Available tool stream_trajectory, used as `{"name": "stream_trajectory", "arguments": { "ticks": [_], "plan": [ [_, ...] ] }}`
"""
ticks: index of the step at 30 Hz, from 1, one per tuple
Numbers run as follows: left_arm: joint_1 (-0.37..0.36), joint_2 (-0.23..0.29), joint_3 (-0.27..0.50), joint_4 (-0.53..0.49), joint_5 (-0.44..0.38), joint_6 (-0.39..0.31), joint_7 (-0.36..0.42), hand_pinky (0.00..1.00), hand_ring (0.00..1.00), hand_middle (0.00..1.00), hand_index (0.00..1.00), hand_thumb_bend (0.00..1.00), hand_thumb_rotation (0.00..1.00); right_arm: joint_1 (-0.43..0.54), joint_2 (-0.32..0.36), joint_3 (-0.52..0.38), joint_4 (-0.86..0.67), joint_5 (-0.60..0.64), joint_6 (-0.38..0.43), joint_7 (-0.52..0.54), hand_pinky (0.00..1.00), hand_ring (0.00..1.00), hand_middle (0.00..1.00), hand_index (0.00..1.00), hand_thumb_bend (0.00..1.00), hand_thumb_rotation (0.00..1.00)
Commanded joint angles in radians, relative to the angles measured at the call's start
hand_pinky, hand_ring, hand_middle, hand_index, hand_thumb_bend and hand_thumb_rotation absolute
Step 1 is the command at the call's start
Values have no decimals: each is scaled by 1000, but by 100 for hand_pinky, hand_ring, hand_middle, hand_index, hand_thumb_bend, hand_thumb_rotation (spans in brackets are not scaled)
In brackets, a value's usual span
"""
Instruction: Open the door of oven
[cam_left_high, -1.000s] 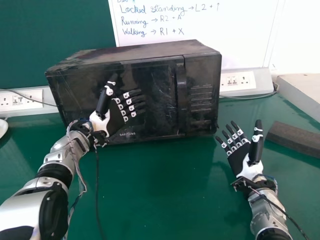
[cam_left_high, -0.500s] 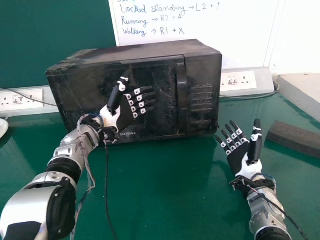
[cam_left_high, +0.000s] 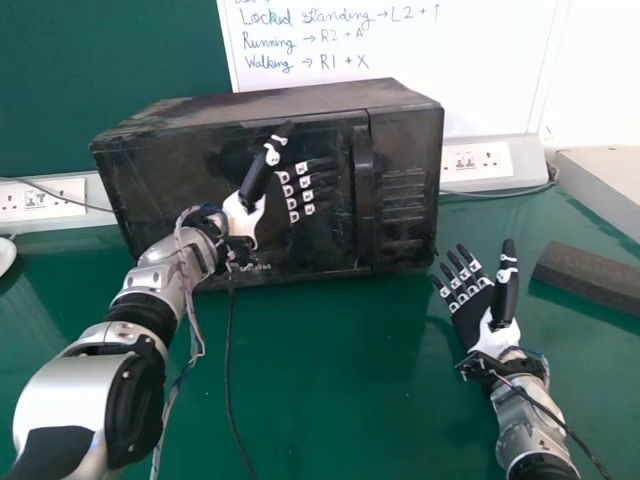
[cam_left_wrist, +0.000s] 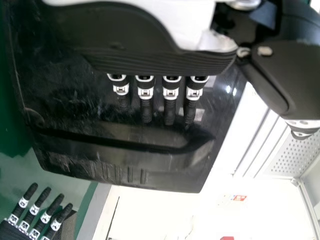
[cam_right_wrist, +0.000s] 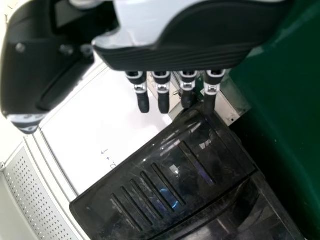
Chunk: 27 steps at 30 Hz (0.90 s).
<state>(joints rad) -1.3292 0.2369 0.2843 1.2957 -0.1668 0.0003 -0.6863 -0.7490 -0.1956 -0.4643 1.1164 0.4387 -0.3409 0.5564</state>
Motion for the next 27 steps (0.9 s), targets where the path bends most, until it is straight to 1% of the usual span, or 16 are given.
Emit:
{"name": "stream_trajectory", "arguments": {
  "ticks": [1,5,11,17,19,27],
  "plan": [
    [-30,-3,-12,-3,12,9,9,91,100,100,100,100,84,-17,8,2,9,-3,-10,-3,86,94,100,100,100,100],
    [-39,-11,-16,-1,16,17,19,92,100,100,100,100,84,-18,9,4,8,-4,-11,1,87,95,100,100,100,100],
    [-53,-27,-30,-1,29,6,60,85,100,100,100,100,85,-19,11,6,8,-10,-12,-11,86,94,100,100,100,100],
    [-65,-37,-44,1,49,8,72,80,98,100,100,100,87,-21,11,4,14,-5,-14,-1,86,95,100,100,100,100],
    [-68,-40,-47,2,53,16,73,80,98,100,100,100,88,-22,11,4,14,-5,-12,-4,85,95,100,100,100,100],
    [-74,-55,-58,4,70,27,77,84,99,100,100,100,87,-23,16,3,8,-4,-10,-12,85,95,100,100,100,100]
  ]
}}
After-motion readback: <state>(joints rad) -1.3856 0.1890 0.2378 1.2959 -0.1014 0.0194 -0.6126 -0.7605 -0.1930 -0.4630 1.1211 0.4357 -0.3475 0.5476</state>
